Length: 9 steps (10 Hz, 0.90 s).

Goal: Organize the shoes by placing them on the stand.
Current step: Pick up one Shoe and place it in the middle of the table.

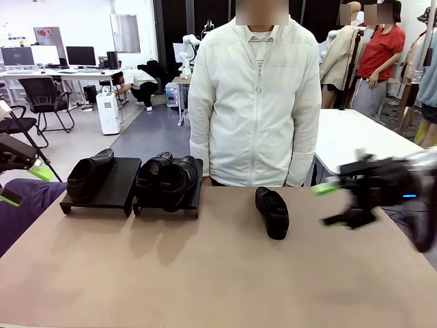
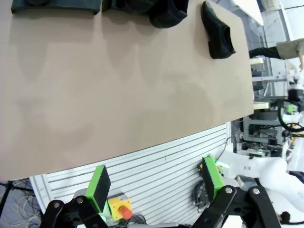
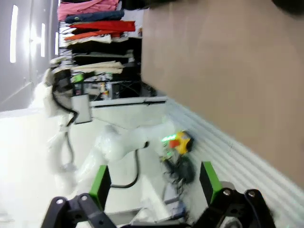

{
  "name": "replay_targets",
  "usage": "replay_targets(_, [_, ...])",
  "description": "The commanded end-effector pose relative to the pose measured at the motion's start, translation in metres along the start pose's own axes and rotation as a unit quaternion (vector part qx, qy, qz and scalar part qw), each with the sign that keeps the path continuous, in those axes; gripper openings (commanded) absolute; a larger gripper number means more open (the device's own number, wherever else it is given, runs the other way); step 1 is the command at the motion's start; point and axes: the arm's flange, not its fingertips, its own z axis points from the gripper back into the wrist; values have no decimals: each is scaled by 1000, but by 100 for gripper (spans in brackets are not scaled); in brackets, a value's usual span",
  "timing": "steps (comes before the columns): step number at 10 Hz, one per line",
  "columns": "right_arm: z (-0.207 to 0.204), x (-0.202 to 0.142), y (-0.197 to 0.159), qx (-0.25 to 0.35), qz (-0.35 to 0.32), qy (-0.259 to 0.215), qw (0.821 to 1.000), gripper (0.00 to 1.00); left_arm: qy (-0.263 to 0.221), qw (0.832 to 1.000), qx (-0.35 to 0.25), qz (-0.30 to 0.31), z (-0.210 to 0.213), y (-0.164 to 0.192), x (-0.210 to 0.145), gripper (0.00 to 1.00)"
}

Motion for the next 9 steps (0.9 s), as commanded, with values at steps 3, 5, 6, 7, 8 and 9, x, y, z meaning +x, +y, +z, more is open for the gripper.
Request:
replay_targets(3, [-99, 88, -28, -160, 56, -9, 986, 100, -1, 1000, -1, 1, 0, 0, 0, 100])
replay_targets(5, [-109, 64, -9, -86, 51, 3, 995, 100, -1, 1000, -1, 1, 0, 0, 0, 100])
replay_targets(6, [-109, 64, -9, -86, 51, 3, 995, 100, -1, 1000, -1, 1, 0, 0, 0, 100])
replay_targets(7, [-124, 83, -24, -116, 55, 4, 992, 100, -1, 1000, -1, 1, 0, 0, 0, 100])
replay_targets(8, [-117, 97, 1, -176, 48, 12, 983, 100, -1, 1000, -1, 1, 0, 0, 0, 100])
replay_targets(9, [-108, 120, 25, -244, 49, 28, 968, 100, -1, 1000, -1, 1, 0, 0, 0, 100])
